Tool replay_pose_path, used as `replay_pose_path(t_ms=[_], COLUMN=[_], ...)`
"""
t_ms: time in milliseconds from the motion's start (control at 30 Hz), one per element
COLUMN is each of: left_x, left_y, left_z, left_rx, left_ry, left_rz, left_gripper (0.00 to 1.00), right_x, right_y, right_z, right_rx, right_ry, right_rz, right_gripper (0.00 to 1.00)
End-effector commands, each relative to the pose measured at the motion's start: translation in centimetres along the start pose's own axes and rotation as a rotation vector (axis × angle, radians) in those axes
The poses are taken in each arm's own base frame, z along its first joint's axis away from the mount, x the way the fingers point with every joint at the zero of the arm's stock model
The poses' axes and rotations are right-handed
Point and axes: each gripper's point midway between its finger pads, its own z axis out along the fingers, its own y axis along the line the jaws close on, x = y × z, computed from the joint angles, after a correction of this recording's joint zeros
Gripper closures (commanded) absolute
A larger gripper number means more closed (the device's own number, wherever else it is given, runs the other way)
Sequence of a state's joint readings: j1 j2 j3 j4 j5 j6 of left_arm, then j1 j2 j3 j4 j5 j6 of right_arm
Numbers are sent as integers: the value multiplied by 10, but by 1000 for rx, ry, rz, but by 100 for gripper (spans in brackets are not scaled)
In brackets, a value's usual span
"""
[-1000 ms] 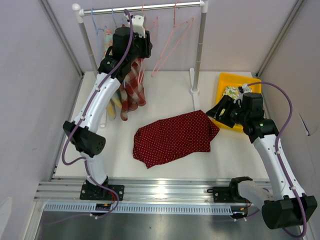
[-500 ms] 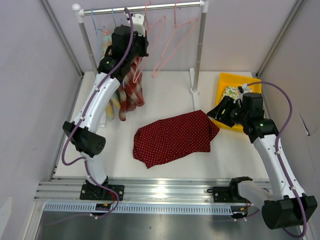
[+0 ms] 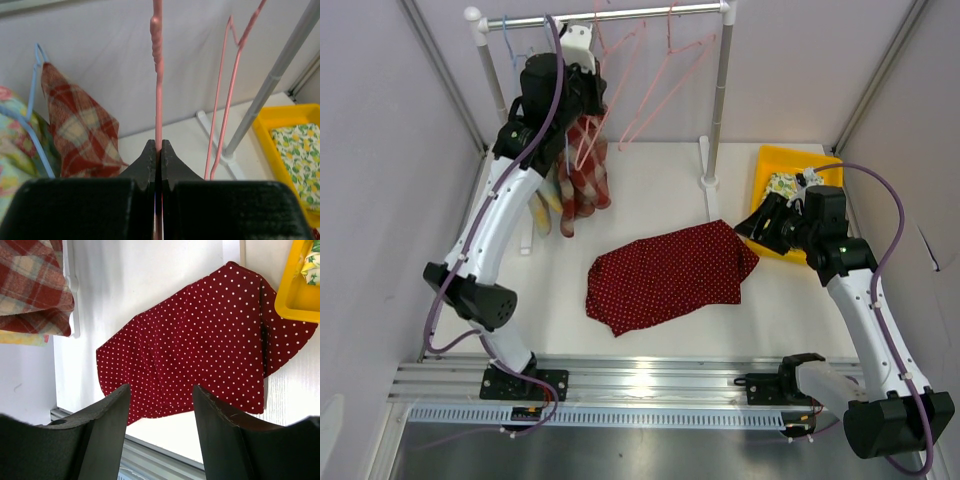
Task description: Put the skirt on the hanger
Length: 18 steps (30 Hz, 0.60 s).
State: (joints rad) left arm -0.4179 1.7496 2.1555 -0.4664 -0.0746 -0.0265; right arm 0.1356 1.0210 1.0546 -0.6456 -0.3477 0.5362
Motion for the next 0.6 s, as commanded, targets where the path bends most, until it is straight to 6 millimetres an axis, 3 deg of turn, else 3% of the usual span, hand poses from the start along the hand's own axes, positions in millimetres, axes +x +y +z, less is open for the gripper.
replay_pose_path(t_ms=[0, 67, 100, 133, 233, 333, 533, 567], left_x=[-24, -29, -19, -31, -33, -26, 20, 26], left_y=[-6, -7, -10, -10, -18, -29, -38, -38], left_z=[-36, -50, -52, -68, -87, -103, -139, -155], left_rx=[30, 38, 45, 52, 97, 145, 185, 192], left_ry=[-70, -81, -63, -94, -87, -40, 84, 85], left_rz=[-9, -6, 2, -1, 2, 23, 12, 4], left_gripper=[100, 100, 100, 100, 100, 100, 100, 100], right_x=[-7, -6, -6, -5, -2, 0, 3, 4], right_y=[8, 8, 7, 5, 2, -3, -12, -13], right_z=[-11, -12, -12, -12, -11, -9, -6, -6], right_rx=[-20, -19, -15, -12, -1, 14, 48, 54], right_ry=[-35, -34, -34, -35, -26, -19, -3, 0], right_rz=[-47, -54, -57, -61, -65, -70, -83, -84], right_gripper=[41, 42, 42, 41, 41, 41, 41, 41])
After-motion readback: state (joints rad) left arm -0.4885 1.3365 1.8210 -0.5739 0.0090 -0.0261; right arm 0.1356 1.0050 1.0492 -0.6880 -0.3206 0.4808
